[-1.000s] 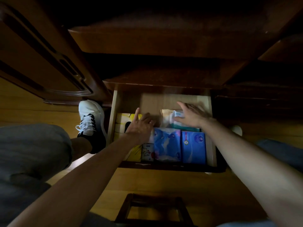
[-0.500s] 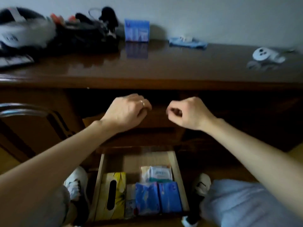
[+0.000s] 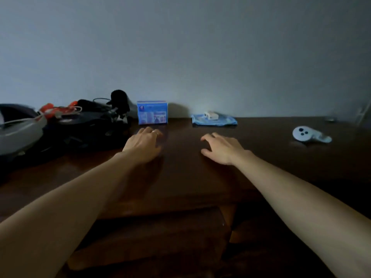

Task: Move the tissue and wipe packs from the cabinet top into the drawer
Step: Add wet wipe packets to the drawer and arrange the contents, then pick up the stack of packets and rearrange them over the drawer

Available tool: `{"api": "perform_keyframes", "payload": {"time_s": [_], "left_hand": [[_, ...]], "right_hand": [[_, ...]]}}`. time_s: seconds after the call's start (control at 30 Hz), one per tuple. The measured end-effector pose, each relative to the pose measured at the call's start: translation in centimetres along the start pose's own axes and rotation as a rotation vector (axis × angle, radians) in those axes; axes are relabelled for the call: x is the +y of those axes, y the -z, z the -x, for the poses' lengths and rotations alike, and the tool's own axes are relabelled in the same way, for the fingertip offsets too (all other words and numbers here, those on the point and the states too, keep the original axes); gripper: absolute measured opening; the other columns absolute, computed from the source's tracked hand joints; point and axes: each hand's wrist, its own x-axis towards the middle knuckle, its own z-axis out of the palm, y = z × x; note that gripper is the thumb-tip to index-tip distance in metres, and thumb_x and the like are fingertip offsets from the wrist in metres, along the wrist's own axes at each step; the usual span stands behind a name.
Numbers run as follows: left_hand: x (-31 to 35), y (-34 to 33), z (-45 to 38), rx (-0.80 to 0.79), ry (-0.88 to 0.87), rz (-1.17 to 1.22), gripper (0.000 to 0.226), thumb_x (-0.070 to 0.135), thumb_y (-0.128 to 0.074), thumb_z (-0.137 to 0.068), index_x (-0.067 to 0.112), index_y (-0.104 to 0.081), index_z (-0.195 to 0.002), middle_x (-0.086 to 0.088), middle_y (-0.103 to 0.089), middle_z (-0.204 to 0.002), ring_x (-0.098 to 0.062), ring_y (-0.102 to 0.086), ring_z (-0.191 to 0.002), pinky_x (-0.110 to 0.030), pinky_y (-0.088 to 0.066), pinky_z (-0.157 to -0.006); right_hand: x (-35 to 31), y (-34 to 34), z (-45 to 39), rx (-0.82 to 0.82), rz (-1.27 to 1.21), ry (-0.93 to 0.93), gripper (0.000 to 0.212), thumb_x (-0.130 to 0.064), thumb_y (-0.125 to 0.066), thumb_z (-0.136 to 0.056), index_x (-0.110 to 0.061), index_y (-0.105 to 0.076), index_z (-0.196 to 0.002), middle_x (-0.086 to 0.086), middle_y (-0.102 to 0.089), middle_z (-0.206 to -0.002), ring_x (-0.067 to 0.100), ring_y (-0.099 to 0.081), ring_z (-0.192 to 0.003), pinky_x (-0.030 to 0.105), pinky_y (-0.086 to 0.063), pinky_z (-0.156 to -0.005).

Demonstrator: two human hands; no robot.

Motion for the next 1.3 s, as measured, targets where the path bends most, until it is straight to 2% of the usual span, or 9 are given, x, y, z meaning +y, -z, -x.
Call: {"api": "perform_keyframes", "payload": {"time_s": [0.17, 0.3, 0.4, 0.6, 0.83, 0.93, 1.03, 1.2, 1.3], "left_hand": [[-1.9, -4.7, -7.5, 0.124, 0.017, -0.06, 0.061, 0.032, -0.061, -0.087, 0.02, -0.044, -0.144, -0.008, -0.044, -0.145, -0.03, -0.037, -0.136, -0.045, -0.033, -0.109], [-3.0, -7.9, -13.9, 0.234, 0.017, -0.132, 0.07, 0.037, -0.055, -0.089, 0.022, -0.031, -0.153, -0.011, -0.026, -0.16, -0.031, -0.015, -0.15, -0.049, -0.013, -0.122], [-3.9, -9.7, -18.5, 0.29, 0.025, -0.267, 0.086, 0.047, -0.053, -0.09, 0.025, -0.009, -0.161, -0.012, -0.001, -0.168, -0.033, 0.011, -0.154, -0.057, 0.007, -0.122], [-5.6, -11.1, -22.8, 0.35, 0.066, -0.348, 0.103, 0.058, -0.061, -0.076, 0.008, -0.019, -0.155, -0.015, -0.042, -0.14, -0.035, -0.035, -0.136, -0.061, -0.007, -0.121], [-2.7, -8.9, -17.2, 0.286, 0.004, -0.337, 0.071, 0.052, -0.059, -0.079, 0.015, -0.05, -0.138, -0.009, -0.05, -0.129, -0.03, -0.042, -0.126, -0.053, -0.021, -0.118], [-1.0, -7.4, -12.3, 0.122, -0.02, -0.164, 0.04, 0.044, -0.051, -0.09, 0.02, -0.064, -0.119, -0.005, -0.06, -0.12, -0.027, -0.053, -0.116, -0.043, -0.042, -0.093], [0.2, -5.4, -7.1, 0.108, -0.126, -0.089, 0.028, 0.045, -0.05, -0.093, 0.027, -0.064, -0.11, 0.002, -0.06, -0.11, -0.021, -0.06, -0.107, -0.034, -0.043, -0.07], [2.1, -2.5, 1.0, 0.0, -0.107, 0.225, 0.066, 0.056, -0.056, -0.083, 0.028, -0.04, -0.14, 0.003, -0.054, -0.137, -0.022, -0.059, -0.118, -0.041, -0.05, -0.086], [4.7, -0.9, 5.1, -0.107, -0.135, 0.271, 0.082, 0.068, -0.049, -0.07, 0.036, -0.035, -0.145, 0.004, -0.053, -0.143, -0.018, -0.056, -0.123, -0.039, -0.048, -0.091]], "right_hand": [[2.3, -2.1, -9.2, 0.001, 0.017, -0.158, 0.075, -0.064, -0.047, -0.094, -0.028, -0.022, -0.155, 0.01, -0.028, -0.159, 0.035, -0.039, -0.14, 0.051, -0.044, -0.099], [4.4, -3.3, -16.8, 0.005, 0.017, -0.298, 0.094, -0.083, -0.044, -0.084, -0.043, -0.002, -0.159, 0.008, 0.018, -0.168, 0.039, 0.008, -0.154, 0.07, -0.02, -0.114], [5.9, -4.8, -21.7, -0.063, -0.033, -0.343, 0.102, -0.094, -0.041, -0.074, -0.05, -0.003, -0.157, 0.005, 0.027, -0.166, 0.038, 0.022, -0.152, 0.076, -0.008, -0.114], [8.3, -7.7, -25.9, -0.091, -0.042, -0.321, 0.086, -0.083, -0.028, -0.085, -0.038, -0.024, -0.159, 0.001, -0.009, -0.169, 0.036, -0.007, -0.153, 0.06, -0.016, -0.12], [5.4, -5.8, -20.1, 0.018, -0.055, -0.073, 0.051, -0.046, -0.035, -0.105, -0.027, -0.042, -0.152, 0.005, -0.035, -0.16, 0.03, -0.032, -0.144, 0.041, -0.02, -0.118], [2.6, -4.0, -14.0, 0.024, -0.168, -0.037, 0.046, -0.047, -0.037, -0.105, -0.028, -0.055, -0.143, 0.001, -0.037, -0.158, 0.032, -0.035, -0.138, 0.04, -0.026, -0.113], [0.3, -2.4, -7.3, 0.003, -0.242, 0.029, 0.042, -0.053, -0.044, -0.102, -0.032, -0.063, -0.133, -0.006, -0.039, -0.154, 0.028, -0.035, -0.137, 0.044, -0.033, -0.11], [-2.2, 0.5, 2.7, 0.054, -0.579, 0.03, 0.042, -0.073, -0.05, -0.08, -0.04, -0.073, -0.09, -0.021, -0.061, -0.114, 0.008, -0.055, -0.113, 0.032, -0.04, -0.089], [-2.8, 0.9, 6.8, 0.149, -0.609, -0.023, 0.037, -0.07, -0.06, -0.077, -0.04, -0.056, -0.098, -0.019, -0.065, -0.107, 0.009, -0.064, -0.097, 0.035, -0.048, -0.078]]}}
